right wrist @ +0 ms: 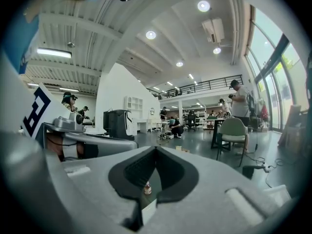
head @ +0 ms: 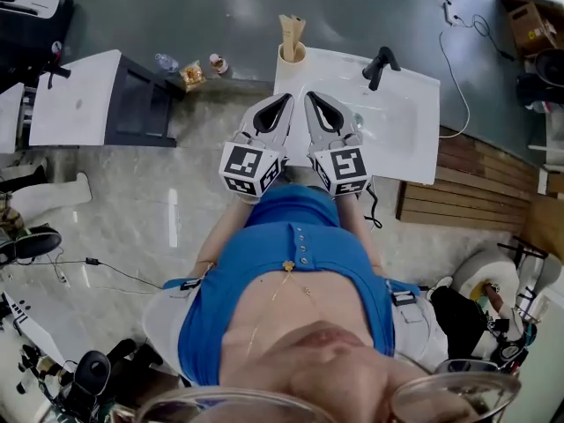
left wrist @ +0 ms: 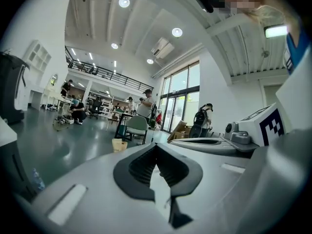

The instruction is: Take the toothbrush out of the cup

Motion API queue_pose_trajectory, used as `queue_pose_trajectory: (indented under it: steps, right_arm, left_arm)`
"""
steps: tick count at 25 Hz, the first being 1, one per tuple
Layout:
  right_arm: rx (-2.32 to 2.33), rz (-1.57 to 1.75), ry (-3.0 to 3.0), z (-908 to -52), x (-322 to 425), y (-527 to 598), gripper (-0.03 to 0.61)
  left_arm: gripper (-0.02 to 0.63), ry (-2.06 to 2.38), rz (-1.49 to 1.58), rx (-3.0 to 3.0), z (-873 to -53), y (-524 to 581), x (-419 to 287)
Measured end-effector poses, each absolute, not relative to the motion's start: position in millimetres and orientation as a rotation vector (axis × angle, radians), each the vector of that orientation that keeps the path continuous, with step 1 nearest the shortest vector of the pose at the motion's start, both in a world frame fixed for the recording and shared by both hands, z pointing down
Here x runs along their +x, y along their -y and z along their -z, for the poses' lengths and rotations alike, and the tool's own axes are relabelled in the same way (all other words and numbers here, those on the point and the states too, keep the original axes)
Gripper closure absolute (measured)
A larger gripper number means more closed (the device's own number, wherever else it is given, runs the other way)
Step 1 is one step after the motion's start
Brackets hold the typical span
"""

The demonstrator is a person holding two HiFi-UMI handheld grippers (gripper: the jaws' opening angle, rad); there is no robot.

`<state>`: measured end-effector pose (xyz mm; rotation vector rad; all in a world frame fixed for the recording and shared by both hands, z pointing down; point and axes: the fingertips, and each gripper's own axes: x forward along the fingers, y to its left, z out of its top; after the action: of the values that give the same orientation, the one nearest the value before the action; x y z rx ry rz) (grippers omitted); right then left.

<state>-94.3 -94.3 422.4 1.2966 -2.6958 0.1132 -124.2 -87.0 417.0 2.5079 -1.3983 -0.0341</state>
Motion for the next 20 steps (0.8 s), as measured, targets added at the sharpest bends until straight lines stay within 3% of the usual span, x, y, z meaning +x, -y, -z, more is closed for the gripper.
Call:
queue_pose_trajectory:
  steps: [8, 20]
  right_arm:
    - [1.334, -0.132, 2.663, -430, -124, 123, 0.577]
    - [1.429, -0.162, 2.594, -437, -104, 148, 0.577]
  left_arm:
    - [0.613, 1.344, 0.036, 2.521, -423, 116, -152]
    - [0.612, 1.295, -0.002, 2.507, -442, 153, -150]
